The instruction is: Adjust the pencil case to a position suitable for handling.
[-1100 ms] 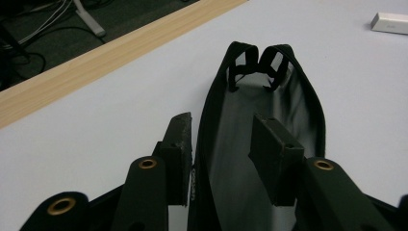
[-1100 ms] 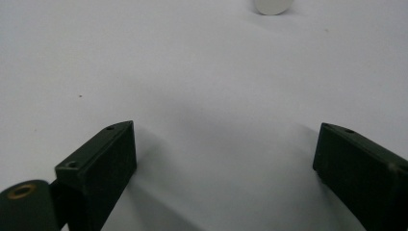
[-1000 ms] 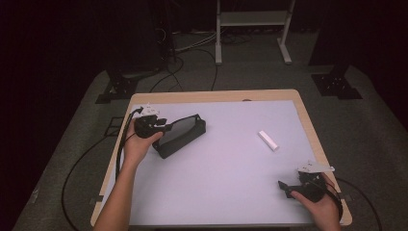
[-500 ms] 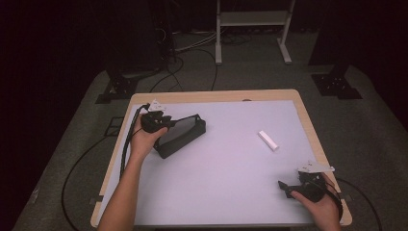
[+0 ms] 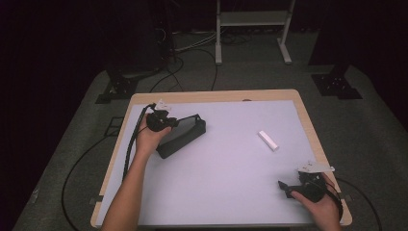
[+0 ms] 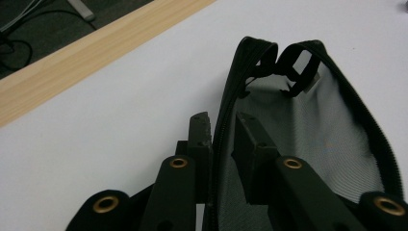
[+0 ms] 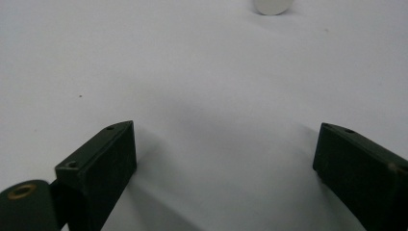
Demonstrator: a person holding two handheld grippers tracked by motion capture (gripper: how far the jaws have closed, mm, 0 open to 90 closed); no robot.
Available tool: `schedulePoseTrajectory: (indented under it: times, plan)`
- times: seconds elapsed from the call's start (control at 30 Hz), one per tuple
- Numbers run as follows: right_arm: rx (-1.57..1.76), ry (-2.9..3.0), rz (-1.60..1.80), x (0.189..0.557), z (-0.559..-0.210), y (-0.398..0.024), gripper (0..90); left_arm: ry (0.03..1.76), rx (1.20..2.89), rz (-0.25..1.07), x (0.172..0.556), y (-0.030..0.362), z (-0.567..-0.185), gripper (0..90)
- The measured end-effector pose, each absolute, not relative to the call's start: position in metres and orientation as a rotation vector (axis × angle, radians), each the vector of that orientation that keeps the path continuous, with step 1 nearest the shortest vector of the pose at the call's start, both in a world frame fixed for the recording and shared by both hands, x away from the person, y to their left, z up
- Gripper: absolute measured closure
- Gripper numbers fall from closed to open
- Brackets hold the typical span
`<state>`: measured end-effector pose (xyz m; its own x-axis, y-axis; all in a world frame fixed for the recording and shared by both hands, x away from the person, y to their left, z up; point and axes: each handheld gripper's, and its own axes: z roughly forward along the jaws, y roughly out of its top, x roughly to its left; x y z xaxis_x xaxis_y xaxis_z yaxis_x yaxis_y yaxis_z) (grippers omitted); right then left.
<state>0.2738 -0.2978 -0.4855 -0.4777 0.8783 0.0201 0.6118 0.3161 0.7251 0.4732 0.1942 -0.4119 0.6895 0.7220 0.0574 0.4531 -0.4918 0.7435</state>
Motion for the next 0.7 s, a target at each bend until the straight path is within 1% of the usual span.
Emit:
schedulePoseTrajectory:
  times: [0.33,0.7]
  plan:
    - [1.326,2.209,0.964,0.2738,-0.4855,-0.2977,7.0,0.919,2.15,0.42,0.4758,0.1963,-0.4156,88.1]
    - [1.326,2.209,0.964,0.2738,-0.4855,-0.2977,7.0,0.886,2.156,0.399,0.4715,0.1974,-0.4098,88.7]
